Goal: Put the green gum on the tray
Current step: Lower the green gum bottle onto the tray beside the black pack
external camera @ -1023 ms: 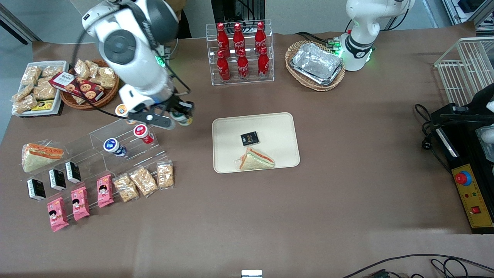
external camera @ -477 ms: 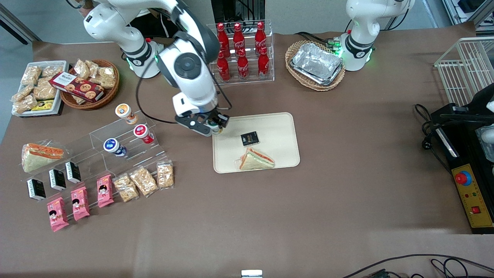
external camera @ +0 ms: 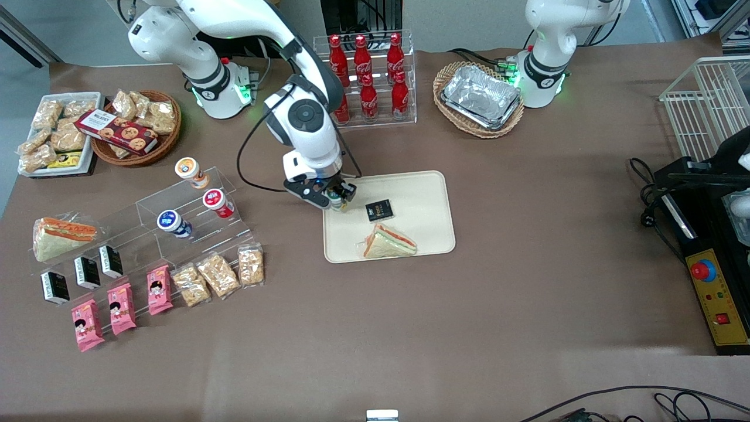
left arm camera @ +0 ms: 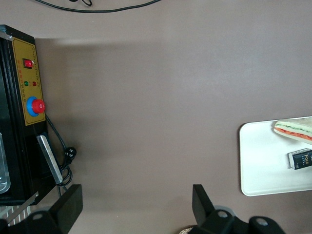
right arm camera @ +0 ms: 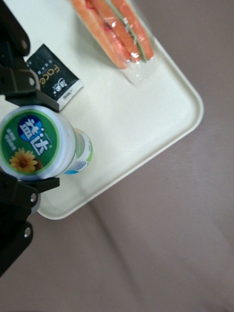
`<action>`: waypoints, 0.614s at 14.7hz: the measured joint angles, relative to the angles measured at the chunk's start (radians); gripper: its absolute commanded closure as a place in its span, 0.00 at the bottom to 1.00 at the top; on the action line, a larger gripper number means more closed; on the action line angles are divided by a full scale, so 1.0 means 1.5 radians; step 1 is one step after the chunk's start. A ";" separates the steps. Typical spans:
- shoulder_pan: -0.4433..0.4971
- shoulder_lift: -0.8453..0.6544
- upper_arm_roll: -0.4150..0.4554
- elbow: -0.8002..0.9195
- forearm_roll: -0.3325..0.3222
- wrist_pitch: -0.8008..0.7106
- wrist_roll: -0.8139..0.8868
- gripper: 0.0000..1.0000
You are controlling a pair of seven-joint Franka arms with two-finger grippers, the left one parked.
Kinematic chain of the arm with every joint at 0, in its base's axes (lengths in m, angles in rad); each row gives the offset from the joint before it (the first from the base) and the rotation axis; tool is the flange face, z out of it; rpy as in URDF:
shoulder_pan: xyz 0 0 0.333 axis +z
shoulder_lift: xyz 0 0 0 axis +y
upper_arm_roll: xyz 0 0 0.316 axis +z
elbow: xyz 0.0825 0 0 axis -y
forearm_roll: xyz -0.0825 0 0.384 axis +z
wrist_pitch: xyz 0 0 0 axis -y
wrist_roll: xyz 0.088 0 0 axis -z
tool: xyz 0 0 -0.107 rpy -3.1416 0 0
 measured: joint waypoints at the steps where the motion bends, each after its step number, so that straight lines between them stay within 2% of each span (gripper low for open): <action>1: 0.007 0.007 0.000 -0.002 0.000 0.009 0.011 0.65; 5: 0.016 0.033 0.000 -0.003 0.000 0.040 0.028 0.58; 6: 0.017 0.039 0.000 -0.003 0.000 0.046 0.031 0.32; 7: 0.019 0.043 0.000 -0.003 0.000 0.050 0.034 0.15; 8: 0.020 0.046 0.000 -0.003 0.000 0.051 0.037 0.13; 9: 0.021 0.046 0.000 -0.003 0.000 0.052 0.039 0.00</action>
